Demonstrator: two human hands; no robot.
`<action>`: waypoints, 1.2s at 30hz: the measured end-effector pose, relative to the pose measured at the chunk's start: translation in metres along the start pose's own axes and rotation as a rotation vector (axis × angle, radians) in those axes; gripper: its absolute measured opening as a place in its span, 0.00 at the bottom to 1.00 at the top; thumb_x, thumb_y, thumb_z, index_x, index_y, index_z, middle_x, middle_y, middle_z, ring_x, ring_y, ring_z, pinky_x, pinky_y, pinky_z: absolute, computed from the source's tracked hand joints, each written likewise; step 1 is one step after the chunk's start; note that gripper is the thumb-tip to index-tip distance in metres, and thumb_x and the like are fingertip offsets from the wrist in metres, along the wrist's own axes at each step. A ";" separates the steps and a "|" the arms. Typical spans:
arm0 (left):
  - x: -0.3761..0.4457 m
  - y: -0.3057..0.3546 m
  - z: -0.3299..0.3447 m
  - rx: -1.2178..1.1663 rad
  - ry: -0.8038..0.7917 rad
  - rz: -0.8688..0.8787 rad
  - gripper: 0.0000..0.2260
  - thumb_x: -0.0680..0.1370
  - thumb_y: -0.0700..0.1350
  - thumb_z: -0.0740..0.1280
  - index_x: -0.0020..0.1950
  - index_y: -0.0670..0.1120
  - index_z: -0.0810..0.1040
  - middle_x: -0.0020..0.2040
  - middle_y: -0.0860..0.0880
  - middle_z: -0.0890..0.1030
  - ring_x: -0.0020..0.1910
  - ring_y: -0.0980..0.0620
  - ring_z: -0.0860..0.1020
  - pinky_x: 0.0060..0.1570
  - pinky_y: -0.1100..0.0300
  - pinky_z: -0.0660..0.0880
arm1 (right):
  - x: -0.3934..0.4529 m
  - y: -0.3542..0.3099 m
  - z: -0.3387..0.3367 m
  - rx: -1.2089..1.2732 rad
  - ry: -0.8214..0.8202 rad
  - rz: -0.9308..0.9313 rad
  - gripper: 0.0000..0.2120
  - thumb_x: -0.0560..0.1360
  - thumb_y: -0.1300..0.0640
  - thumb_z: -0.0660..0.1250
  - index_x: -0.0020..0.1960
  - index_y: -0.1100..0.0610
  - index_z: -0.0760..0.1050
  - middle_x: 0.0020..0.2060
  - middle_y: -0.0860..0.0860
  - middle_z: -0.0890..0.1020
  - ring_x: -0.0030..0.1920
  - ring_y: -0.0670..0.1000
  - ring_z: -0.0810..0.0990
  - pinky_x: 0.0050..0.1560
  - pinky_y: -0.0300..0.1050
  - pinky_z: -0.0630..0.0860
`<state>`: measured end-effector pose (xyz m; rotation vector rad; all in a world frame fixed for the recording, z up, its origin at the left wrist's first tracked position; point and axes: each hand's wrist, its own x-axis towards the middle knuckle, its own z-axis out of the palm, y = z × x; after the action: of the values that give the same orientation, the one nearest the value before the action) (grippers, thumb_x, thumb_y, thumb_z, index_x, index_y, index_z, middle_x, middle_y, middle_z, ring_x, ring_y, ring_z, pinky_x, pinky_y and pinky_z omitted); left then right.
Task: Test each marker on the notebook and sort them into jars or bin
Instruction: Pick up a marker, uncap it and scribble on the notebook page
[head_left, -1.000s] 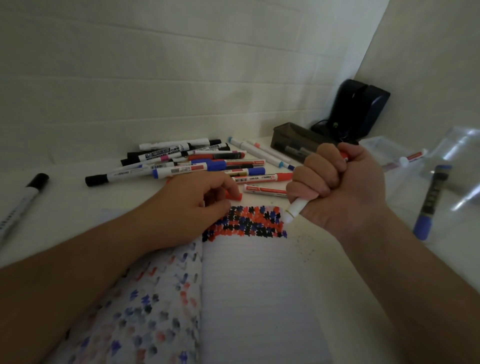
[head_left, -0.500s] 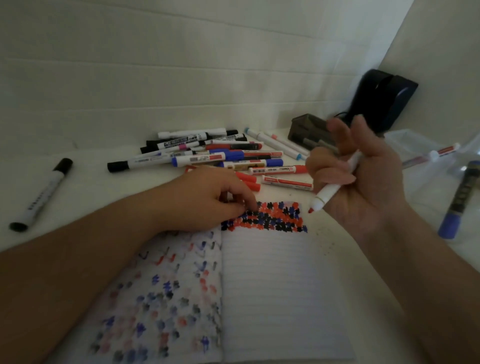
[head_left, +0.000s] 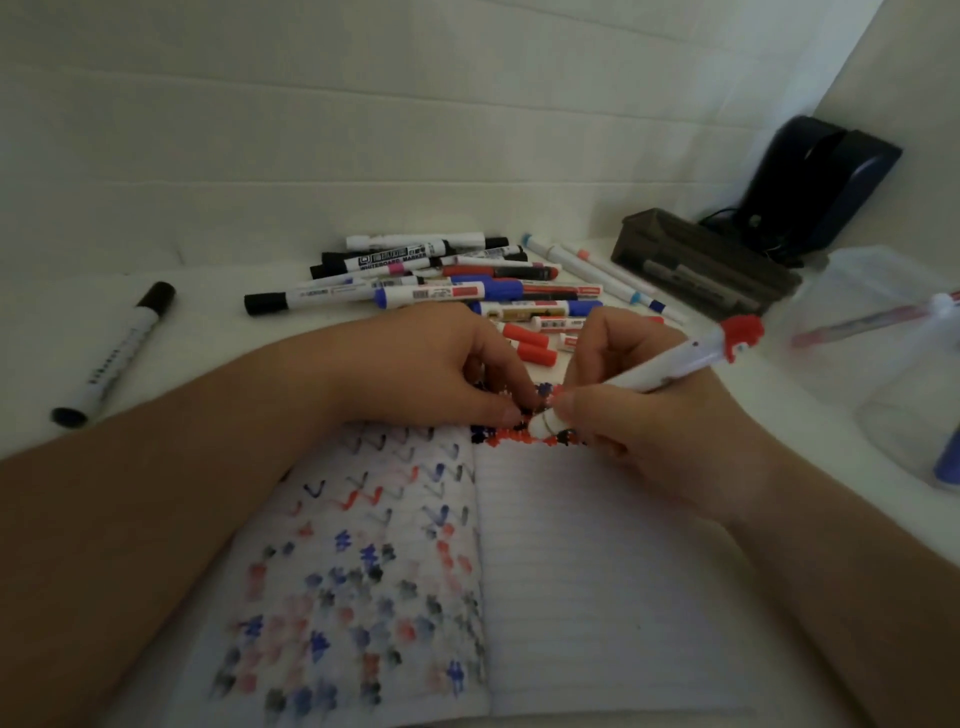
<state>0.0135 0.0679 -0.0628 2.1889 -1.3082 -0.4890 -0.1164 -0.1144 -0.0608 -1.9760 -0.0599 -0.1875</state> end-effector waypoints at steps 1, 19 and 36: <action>0.000 0.000 -0.001 -0.009 -0.005 -0.003 0.08 0.73 0.58 0.74 0.51 0.70 0.83 0.49 0.62 0.83 0.49 0.61 0.80 0.55 0.52 0.80 | -0.001 -0.001 0.004 -0.038 -0.006 0.010 0.08 0.68 0.56 0.76 0.35 0.48 0.77 0.30 0.51 0.80 0.30 0.46 0.76 0.29 0.41 0.71; 0.000 0.000 -0.006 -0.065 -0.073 -0.031 0.05 0.74 0.51 0.77 0.47 0.61 0.86 0.49 0.62 0.85 0.50 0.62 0.81 0.59 0.54 0.79 | -0.002 -0.004 0.015 -0.159 0.053 0.119 0.06 0.73 0.63 0.75 0.38 0.61 0.80 0.31 0.56 0.84 0.30 0.53 0.82 0.30 0.41 0.79; 0.002 -0.001 -0.004 -0.047 -0.055 -0.040 0.05 0.73 0.52 0.77 0.47 0.61 0.86 0.49 0.60 0.85 0.49 0.60 0.81 0.56 0.56 0.79 | -0.001 -0.003 0.018 -0.229 0.056 0.125 0.08 0.71 0.62 0.76 0.36 0.60 0.79 0.31 0.55 0.83 0.28 0.48 0.79 0.29 0.39 0.76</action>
<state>0.0173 0.0675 -0.0604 2.1807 -1.2711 -0.5929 -0.1156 -0.0968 -0.0650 -2.1935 0.1268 -0.1746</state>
